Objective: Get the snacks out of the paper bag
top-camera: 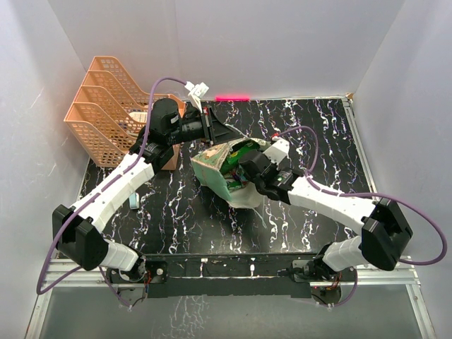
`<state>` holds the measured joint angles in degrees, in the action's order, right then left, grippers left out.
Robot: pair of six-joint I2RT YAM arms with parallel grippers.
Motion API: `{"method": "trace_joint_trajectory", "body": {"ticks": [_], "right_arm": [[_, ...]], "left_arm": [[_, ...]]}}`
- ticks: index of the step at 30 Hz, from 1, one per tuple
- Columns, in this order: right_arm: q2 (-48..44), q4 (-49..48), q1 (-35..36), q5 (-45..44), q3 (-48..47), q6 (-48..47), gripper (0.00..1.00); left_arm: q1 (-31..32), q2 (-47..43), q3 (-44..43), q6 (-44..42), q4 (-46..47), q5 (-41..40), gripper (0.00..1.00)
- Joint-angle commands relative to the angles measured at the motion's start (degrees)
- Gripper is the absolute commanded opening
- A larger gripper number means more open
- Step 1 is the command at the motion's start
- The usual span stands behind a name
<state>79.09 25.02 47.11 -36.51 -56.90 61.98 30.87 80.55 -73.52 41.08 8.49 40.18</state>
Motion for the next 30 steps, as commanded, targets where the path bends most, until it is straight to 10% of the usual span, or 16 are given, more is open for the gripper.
{"method": "trace_joint_trajectory", "body": {"ticks": [1, 19, 30], "right_arm": [[-1.94, -3.94, -0.53, -1.52, -3.02, -4.31, 0.09], [-21.37, -2.60, -0.53, 33.77, -6.83, -27.77, 0.07], [-28.64, 17.45, -0.58, 11.83, -22.12, -36.68, 0.07]], "left_arm": [[0.06, -1.65, -2.80, -1.09, 0.56, -0.56, 0.00], [0.06, -1.49, -3.57, -2.98, -3.37, -7.12, 0.00], [0.06, -1.44, -5.08, -5.64, -6.31, -9.08, 0.00]]}}
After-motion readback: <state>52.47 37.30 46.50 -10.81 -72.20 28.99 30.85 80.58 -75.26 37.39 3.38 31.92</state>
